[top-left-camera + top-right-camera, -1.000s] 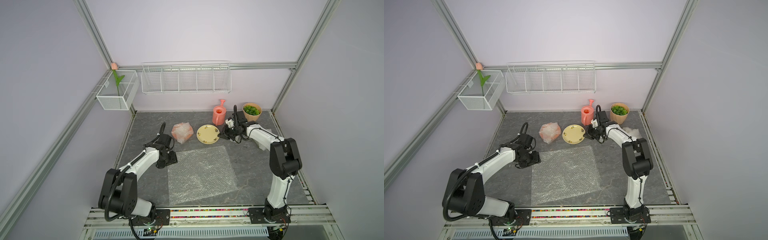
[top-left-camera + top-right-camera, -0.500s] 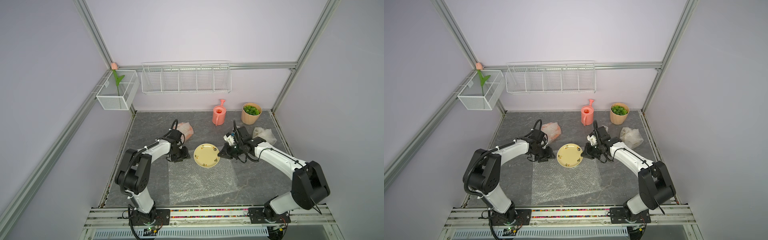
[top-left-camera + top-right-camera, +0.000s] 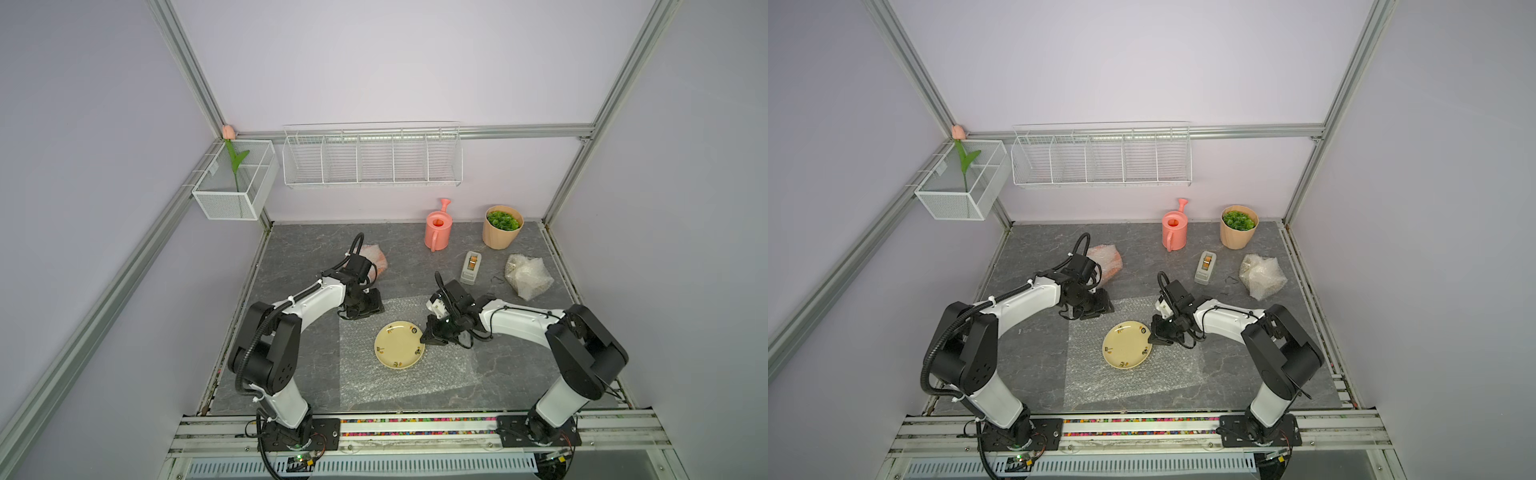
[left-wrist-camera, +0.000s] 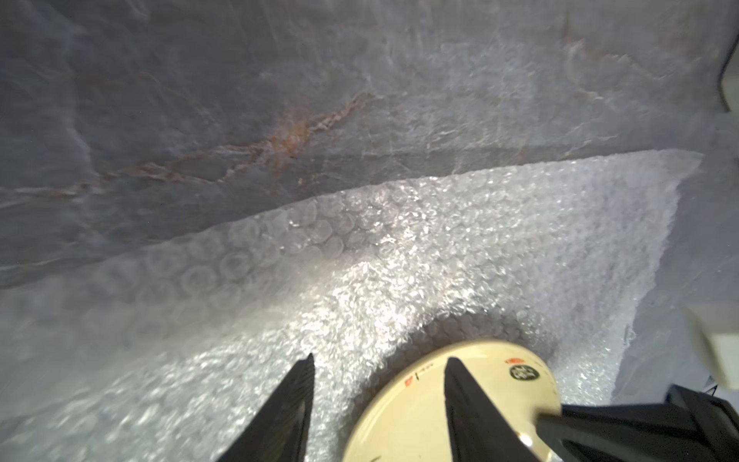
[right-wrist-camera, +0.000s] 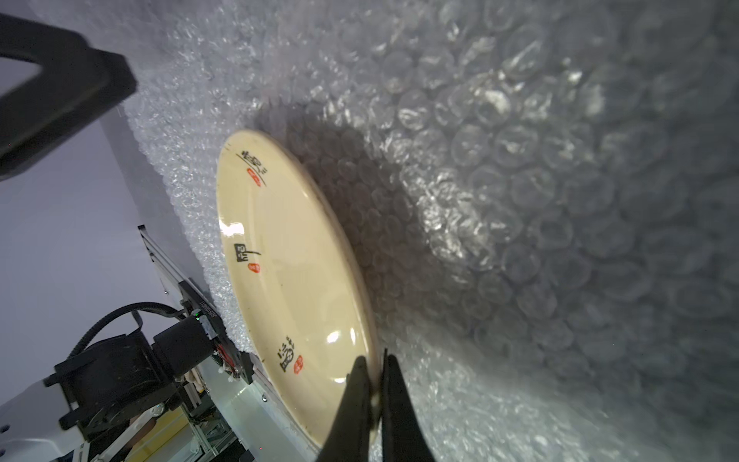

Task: Wrap dinner plates in bubble wrap
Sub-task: Place the plate on the bubble wrap, then adjust the bubble wrap at the center of the board.

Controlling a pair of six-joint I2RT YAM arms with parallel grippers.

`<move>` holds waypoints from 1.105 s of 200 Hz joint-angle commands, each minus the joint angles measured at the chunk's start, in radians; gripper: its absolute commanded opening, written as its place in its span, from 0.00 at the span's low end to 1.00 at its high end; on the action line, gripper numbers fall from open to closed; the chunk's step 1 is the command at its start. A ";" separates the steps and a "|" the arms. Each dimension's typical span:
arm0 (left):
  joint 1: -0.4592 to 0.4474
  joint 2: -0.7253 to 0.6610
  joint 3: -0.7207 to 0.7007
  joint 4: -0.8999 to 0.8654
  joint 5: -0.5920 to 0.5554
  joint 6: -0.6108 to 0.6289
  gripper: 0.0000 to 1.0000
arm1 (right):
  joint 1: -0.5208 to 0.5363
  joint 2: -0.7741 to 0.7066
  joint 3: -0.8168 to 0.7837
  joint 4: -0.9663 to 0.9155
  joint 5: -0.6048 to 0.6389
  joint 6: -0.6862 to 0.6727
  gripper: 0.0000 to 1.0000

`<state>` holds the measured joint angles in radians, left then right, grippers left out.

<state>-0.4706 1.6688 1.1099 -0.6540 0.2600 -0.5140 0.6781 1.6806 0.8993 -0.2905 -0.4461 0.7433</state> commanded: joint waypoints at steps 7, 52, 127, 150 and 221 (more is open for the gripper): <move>0.004 -0.063 -0.003 -0.101 -0.041 0.027 0.53 | 0.003 -0.011 -0.006 0.003 0.059 -0.026 0.07; -0.002 -0.089 -0.065 -0.125 -0.017 0.028 0.50 | -0.001 -0.088 -0.014 0.001 0.026 -0.018 0.07; -0.006 -0.014 -0.081 -0.113 -0.015 0.043 0.46 | -0.046 -0.048 -0.063 -0.038 0.012 -0.061 0.41; -0.013 0.034 -0.065 -0.099 0.000 0.053 0.45 | -0.100 -0.097 -0.086 -0.064 0.043 -0.077 0.50; -0.046 0.153 0.069 -0.086 0.019 0.086 0.44 | -0.289 -0.121 -0.137 -0.197 0.078 -0.189 0.57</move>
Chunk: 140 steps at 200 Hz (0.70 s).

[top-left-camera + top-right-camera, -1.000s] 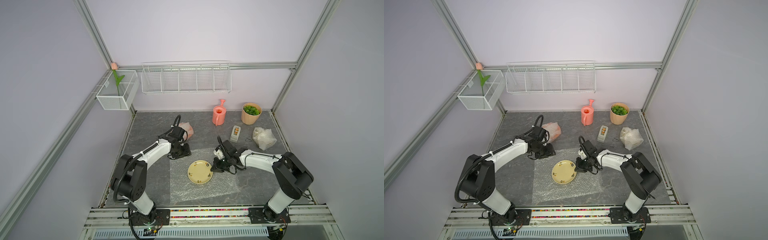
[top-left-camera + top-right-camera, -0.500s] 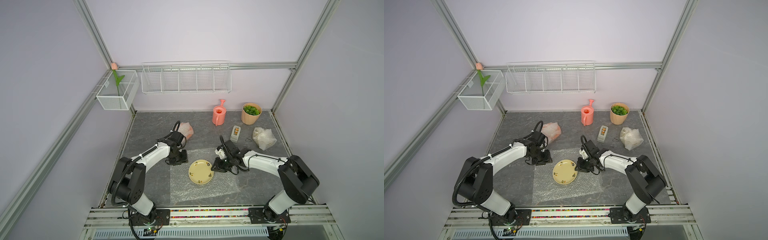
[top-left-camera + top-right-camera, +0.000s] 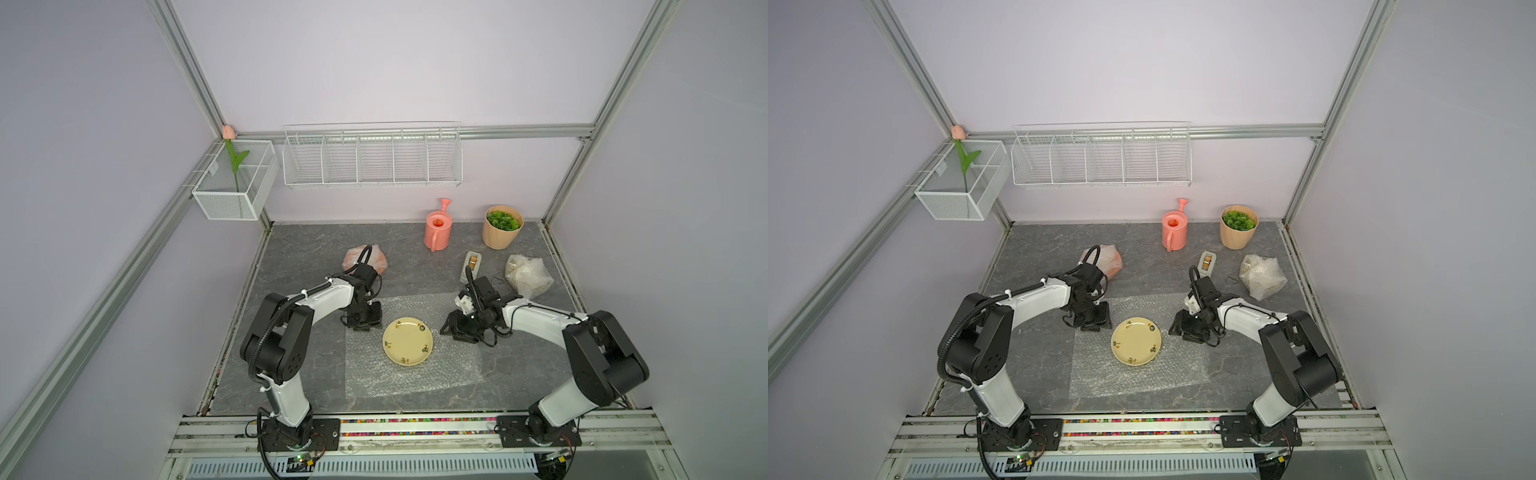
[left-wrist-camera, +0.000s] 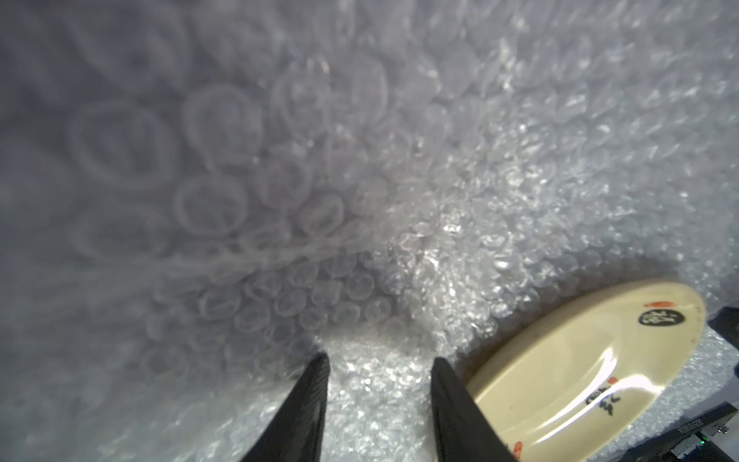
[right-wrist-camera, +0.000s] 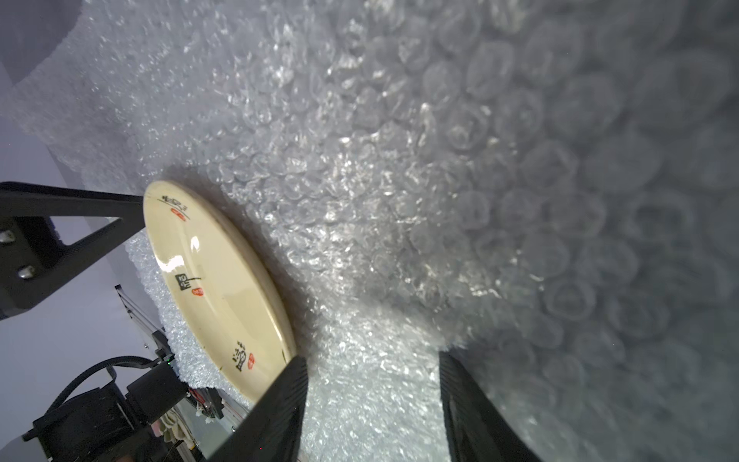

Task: Wrap dinner plates in bubble wrap
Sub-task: Adjust the bubble wrap at the center of the board.

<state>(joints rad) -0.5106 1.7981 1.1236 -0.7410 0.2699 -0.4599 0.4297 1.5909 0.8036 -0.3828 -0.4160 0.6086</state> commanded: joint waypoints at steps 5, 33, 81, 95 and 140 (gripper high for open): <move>-0.005 0.025 0.065 -0.004 0.006 0.038 0.44 | -0.045 -0.045 -0.039 -0.118 0.054 -0.058 0.57; -0.005 -0.015 0.097 -0.040 -0.046 0.049 0.44 | -0.044 -0.160 -0.008 -0.164 0.029 -0.096 0.57; -0.054 -0.137 0.045 -0.115 -0.068 -0.039 0.43 | 0.166 -0.227 0.115 -0.282 0.048 -0.557 0.50; -0.103 -0.184 0.001 -0.131 -0.080 -0.084 0.44 | 0.250 -0.250 0.118 -0.312 0.062 -0.719 0.52; -0.186 -0.362 -0.278 -0.039 -0.029 -0.304 0.42 | 0.477 -0.220 0.131 -0.446 0.245 -0.989 0.49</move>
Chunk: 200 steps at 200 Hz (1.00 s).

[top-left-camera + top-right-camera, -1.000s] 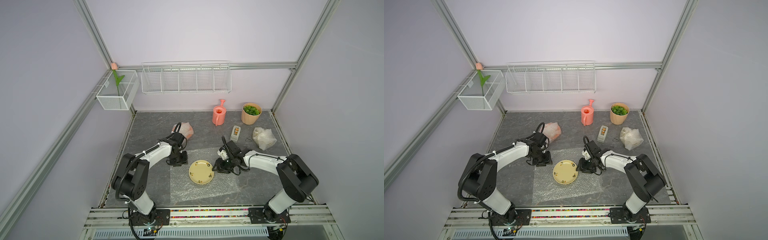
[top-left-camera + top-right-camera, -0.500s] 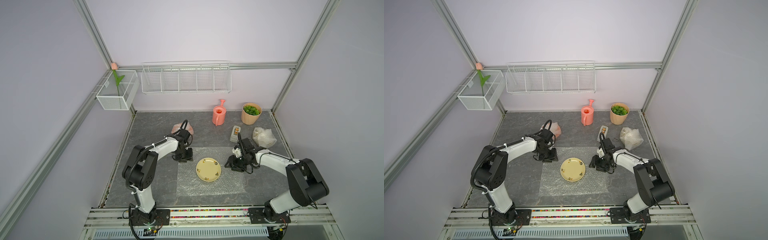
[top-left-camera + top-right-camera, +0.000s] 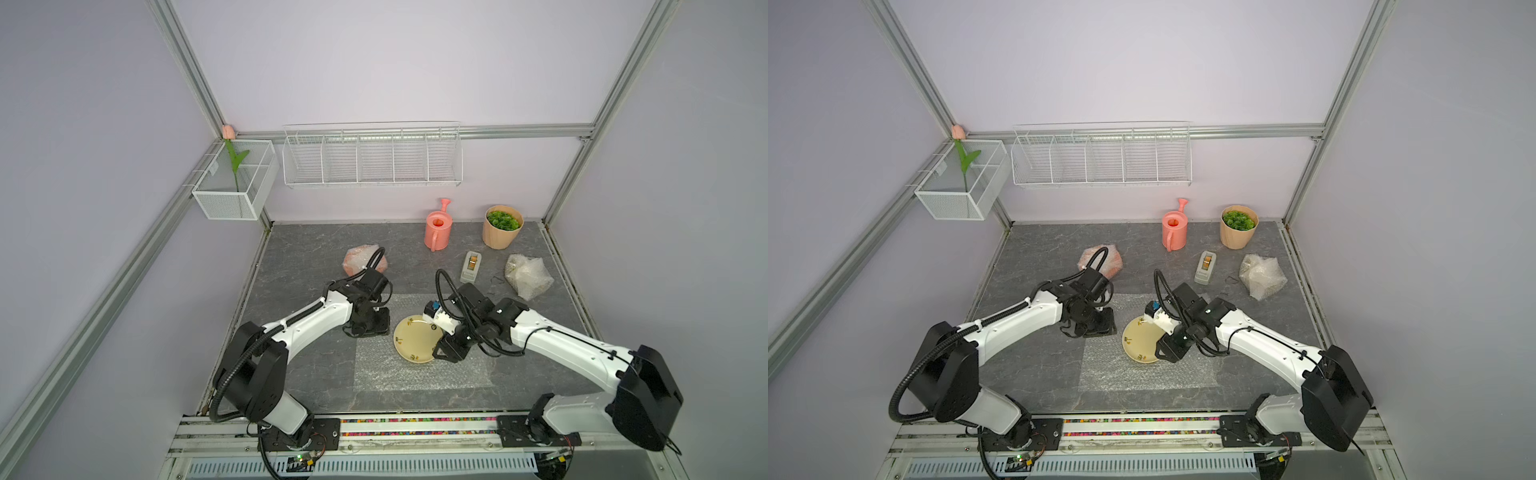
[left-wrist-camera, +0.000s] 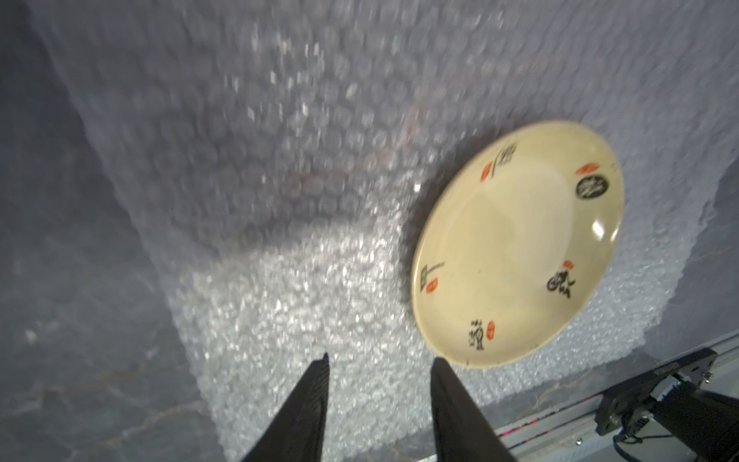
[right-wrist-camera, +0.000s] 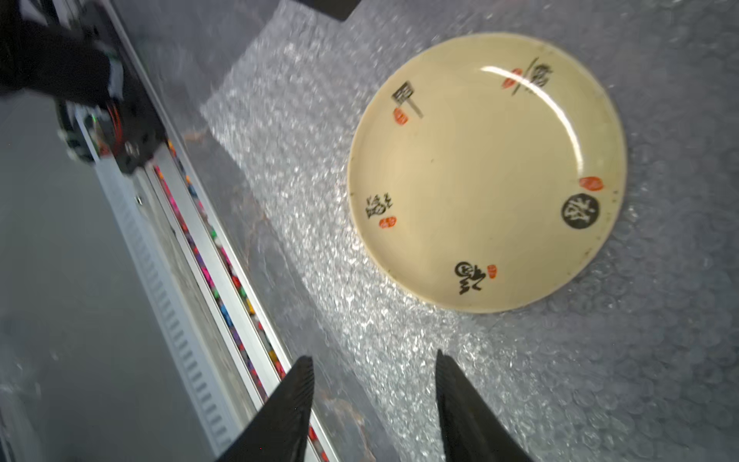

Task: Wrap dinner plates in bubble wrap
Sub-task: Wrap the plate in the bubble wrap.

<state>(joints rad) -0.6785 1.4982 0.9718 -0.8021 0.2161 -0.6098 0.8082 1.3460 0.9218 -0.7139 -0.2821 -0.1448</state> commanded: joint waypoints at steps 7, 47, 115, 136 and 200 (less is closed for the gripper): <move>-0.027 -0.080 -0.157 0.040 0.032 -0.180 0.40 | 0.140 0.041 0.011 -0.113 0.118 -0.249 0.49; -0.043 -0.121 -0.273 0.119 0.082 -0.235 0.35 | 0.286 0.146 -0.018 -0.078 0.233 -0.243 0.48; -0.043 -0.114 -0.326 0.107 0.024 -0.300 0.23 | 0.354 0.261 -0.074 -0.018 0.334 -0.215 0.45; -0.043 -0.134 -0.326 0.080 0.001 -0.315 0.22 | 0.377 0.263 -0.070 -0.006 0.377 -0.204 0.28; -0.041 -0.266 -0.254 0.010 -0.048 -0.324 0.22 | 0.392 0.185 0.011 -0.059 0.356 -0.216 0.07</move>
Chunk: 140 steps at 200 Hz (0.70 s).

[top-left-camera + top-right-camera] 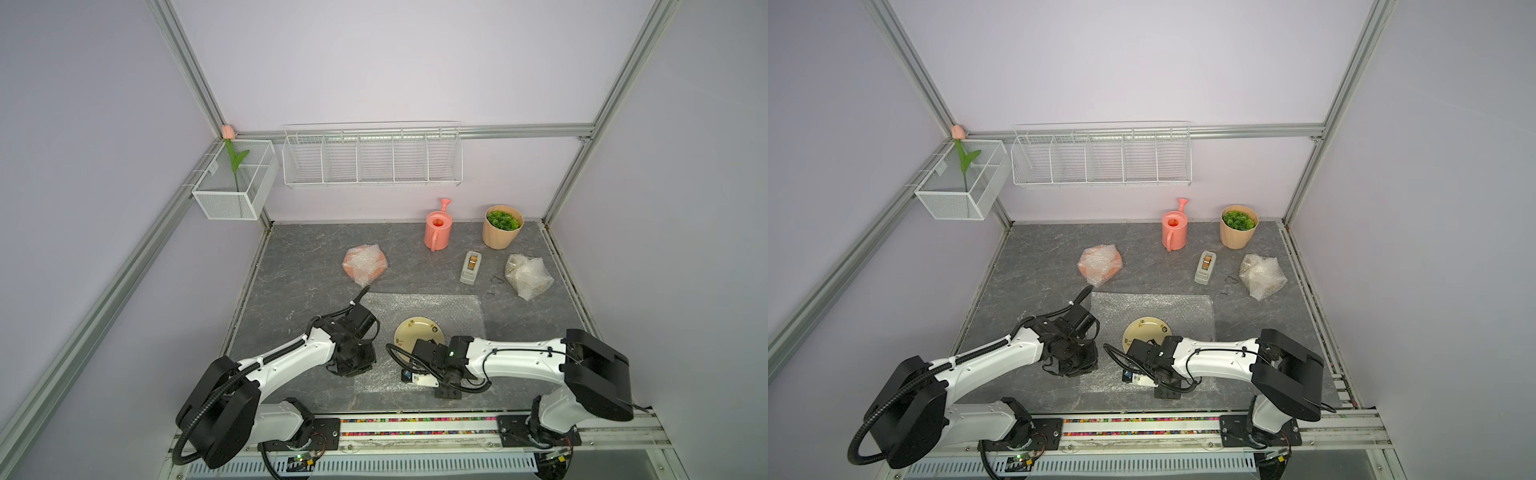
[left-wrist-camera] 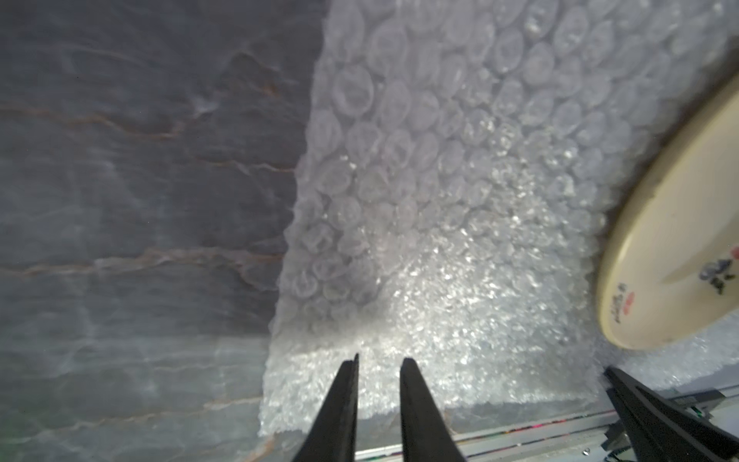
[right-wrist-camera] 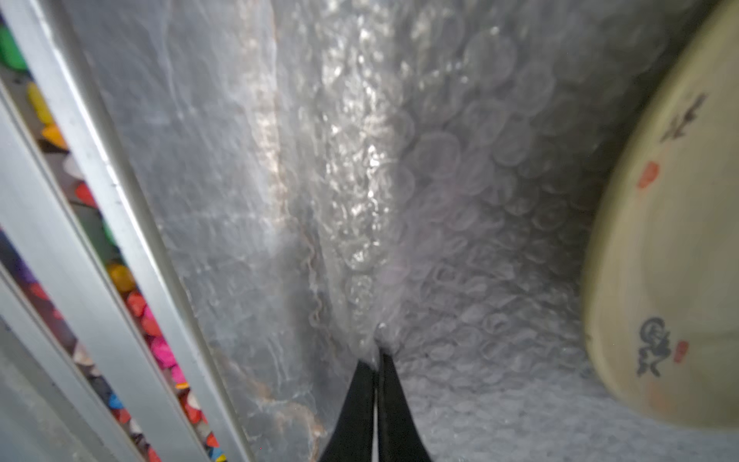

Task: Wrap dinner plates in bubble wrap
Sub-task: Wrap the plate in the bubble wrap.

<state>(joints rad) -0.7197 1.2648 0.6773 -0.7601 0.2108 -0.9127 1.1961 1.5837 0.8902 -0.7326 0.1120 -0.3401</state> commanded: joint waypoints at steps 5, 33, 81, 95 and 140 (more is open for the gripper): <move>0.002 -0.029 0.042 -0.035 -0.047 -0.020 0.22 | -0.001 -0.061 0.050 -0.043 -0.050 -0.021 0.07; 0.007 0.036 0.041 -0.068 -0.083 0.006 0.21 | -0.065 -0.109 0.059 -0.034 -0.165 0.004 0.07; 0.039 0.146 0.035 -0.090 -0.133 0.053 0.19 | -0.174 -0.156 0.052 -0.039 -0.349 0.055 0.07; 0.039 0.134 0.081 -0.138 -0.177 0.061 0.18 | -0.201 -0.157 0.048 -0.036 -0.384 0.073 0.07; 0.028 0.003 0.240 -0.146 -0.156 0.177 0.27 | -0.387 -0.091 0.066 0.005 -0.560 0.264 0.07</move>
<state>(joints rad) -0.6868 1.3369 0.8410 -0.9001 0.0452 -0.8192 0.8848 1.4521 0.9417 -0.7437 -0.3023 -0.2089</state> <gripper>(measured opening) 0.259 0.073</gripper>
